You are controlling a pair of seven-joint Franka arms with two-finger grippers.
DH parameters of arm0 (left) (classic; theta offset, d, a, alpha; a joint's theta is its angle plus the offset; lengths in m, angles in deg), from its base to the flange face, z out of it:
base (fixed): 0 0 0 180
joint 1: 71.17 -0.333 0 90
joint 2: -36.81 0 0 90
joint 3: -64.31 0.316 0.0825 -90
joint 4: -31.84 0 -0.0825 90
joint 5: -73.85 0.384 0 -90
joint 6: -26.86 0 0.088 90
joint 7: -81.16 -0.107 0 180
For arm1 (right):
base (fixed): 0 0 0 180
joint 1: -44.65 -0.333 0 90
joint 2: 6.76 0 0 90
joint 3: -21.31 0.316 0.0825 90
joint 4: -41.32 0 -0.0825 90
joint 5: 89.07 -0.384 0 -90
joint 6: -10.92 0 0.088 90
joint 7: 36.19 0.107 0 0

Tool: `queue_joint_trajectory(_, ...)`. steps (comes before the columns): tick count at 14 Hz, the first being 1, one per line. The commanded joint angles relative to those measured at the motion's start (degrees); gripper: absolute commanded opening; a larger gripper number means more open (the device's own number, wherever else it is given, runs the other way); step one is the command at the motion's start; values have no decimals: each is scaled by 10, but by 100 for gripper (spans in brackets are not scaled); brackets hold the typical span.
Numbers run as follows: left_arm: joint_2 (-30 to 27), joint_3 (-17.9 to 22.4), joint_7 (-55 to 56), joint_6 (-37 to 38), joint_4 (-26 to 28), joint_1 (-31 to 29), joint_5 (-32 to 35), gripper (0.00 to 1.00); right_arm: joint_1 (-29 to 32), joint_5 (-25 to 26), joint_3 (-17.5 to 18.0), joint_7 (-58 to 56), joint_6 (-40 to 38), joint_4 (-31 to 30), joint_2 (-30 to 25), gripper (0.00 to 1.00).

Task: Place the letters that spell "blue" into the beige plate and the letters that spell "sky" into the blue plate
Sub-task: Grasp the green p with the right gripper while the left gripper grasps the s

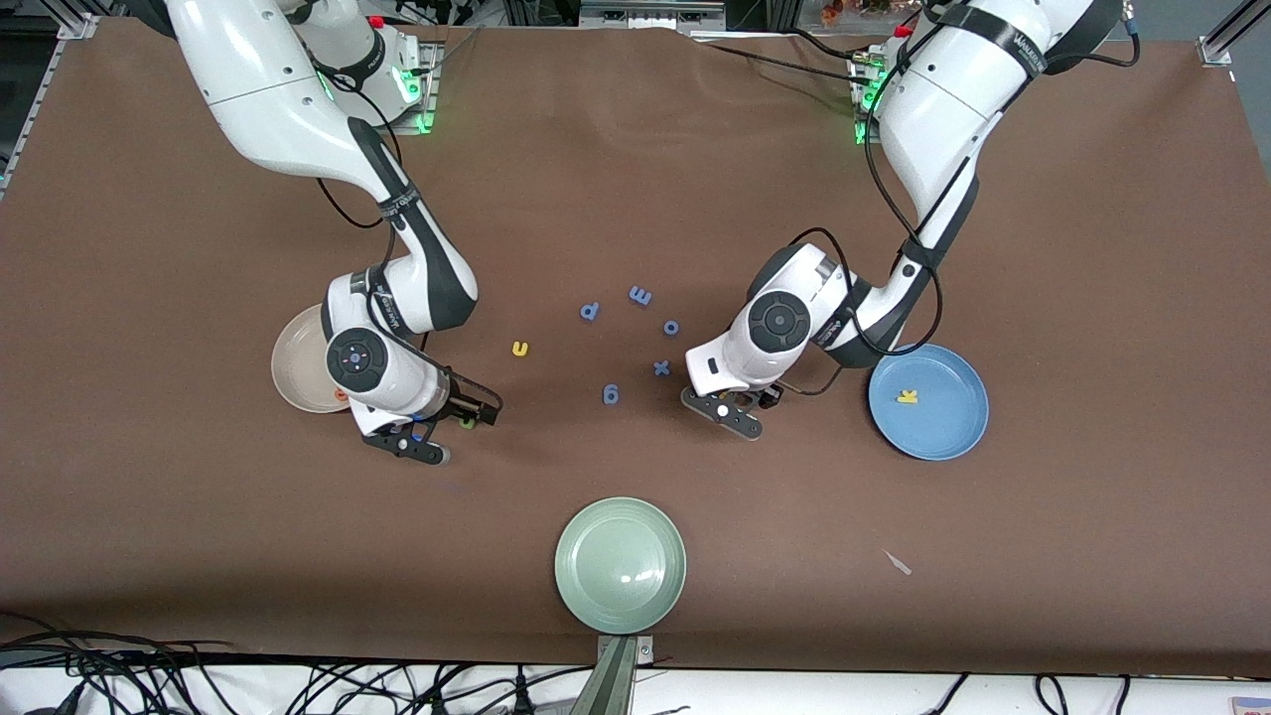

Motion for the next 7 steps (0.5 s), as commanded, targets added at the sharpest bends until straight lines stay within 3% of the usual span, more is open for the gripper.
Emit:
queue_joint_trajectory(1,9,1,-5,4,-12,2,18,56,-2,-4,2,8,9,31,27,100)
queue_joint_trajectory(3,19,1,0,-3,-13,3,43,58,-3,-5,2,11,10,31,28,94)
queue_joint_trajectory(5,22,2,2,-4,-13,15,44,54,-2,-3,2,0,19,31,30,76)
queue_joint_trajectory(6,22,2,2,-4,-14,14,50,38,-2,-3,2,0,22,31,33,60)
queue_joint_trajectory(7,22,1,2,-4,-14,14,54,16,-2,-3,2,0,22,31,35,38)
